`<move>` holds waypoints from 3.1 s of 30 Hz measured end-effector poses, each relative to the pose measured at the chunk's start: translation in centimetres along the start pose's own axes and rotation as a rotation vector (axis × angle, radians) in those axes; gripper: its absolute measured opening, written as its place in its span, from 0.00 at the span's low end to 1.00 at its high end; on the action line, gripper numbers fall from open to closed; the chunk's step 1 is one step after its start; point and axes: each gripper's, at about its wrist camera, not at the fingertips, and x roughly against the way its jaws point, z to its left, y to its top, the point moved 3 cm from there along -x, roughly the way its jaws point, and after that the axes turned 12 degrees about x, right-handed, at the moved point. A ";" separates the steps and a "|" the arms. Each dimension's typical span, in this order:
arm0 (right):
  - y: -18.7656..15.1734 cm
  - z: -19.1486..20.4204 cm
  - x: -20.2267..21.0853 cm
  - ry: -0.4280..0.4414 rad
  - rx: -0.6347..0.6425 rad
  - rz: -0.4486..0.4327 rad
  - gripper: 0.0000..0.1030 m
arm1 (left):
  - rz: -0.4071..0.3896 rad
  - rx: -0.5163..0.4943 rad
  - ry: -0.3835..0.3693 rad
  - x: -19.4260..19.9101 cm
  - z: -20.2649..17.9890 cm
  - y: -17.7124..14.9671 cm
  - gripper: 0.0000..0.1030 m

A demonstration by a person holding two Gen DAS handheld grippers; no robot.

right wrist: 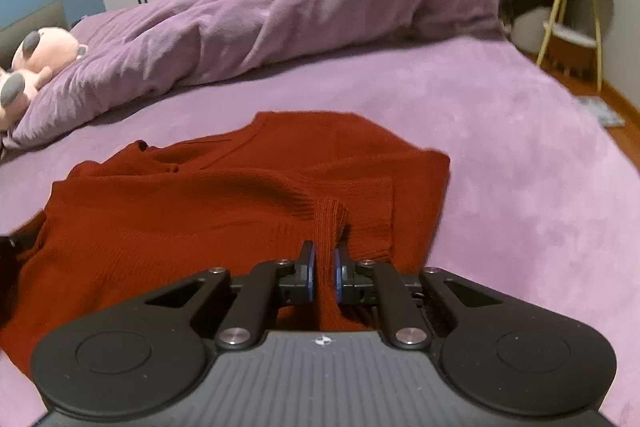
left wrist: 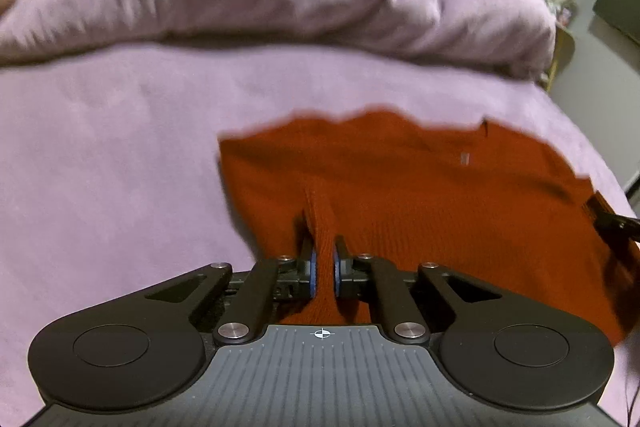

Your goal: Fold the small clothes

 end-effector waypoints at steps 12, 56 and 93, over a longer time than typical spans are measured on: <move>10.4 -2.5 -2.1 -0.182 0.000 -0.196 0.07 | -0.264 -0.024 0.074 -1.1 -3.7 10.1 0.09; 1.5 -4.3 -4.9 -0.135 -0.126 -0.053 0.30 | -0.070 -0.087 0.136 -7.4 -4.8 1.0 0.57; -5.0 -4.7 4.7 -0.159 -0.392 -0.013 0.05 | 0.094 0.439 -0.060 0.8 7.1 -5.4 0.75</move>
